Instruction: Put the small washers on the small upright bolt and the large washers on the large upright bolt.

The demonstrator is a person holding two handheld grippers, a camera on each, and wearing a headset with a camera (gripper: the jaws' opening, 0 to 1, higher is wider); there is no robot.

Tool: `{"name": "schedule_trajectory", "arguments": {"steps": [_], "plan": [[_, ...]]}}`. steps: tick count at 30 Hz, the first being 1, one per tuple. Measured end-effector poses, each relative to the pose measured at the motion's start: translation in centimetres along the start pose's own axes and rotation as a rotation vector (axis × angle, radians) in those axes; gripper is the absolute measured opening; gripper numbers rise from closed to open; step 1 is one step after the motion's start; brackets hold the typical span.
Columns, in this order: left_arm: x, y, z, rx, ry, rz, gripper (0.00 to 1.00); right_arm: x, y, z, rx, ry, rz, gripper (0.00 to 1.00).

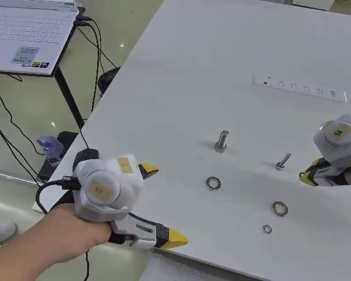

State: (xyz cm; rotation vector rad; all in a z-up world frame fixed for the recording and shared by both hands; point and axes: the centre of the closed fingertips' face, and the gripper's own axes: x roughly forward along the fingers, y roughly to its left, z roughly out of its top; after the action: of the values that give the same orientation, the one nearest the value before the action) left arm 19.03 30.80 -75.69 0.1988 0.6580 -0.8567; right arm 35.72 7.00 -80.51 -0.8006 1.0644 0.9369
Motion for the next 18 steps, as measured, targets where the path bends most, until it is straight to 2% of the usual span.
{"name": "schedule_trajectory", "arguments": {"steps": [11,18], "plan": [[0.2,0.1,0.0,-0.006,-0.006,0.001,0.89,-0.1,-1.9,2.2,-0.016,-0.019,-0.009,0.13],[0.1,0.8,0.4,-0.033,-0.035,0.017,0.89,0.4,-2.5,3.1,-0.03,-0.019,-0.006,0.13]]}}
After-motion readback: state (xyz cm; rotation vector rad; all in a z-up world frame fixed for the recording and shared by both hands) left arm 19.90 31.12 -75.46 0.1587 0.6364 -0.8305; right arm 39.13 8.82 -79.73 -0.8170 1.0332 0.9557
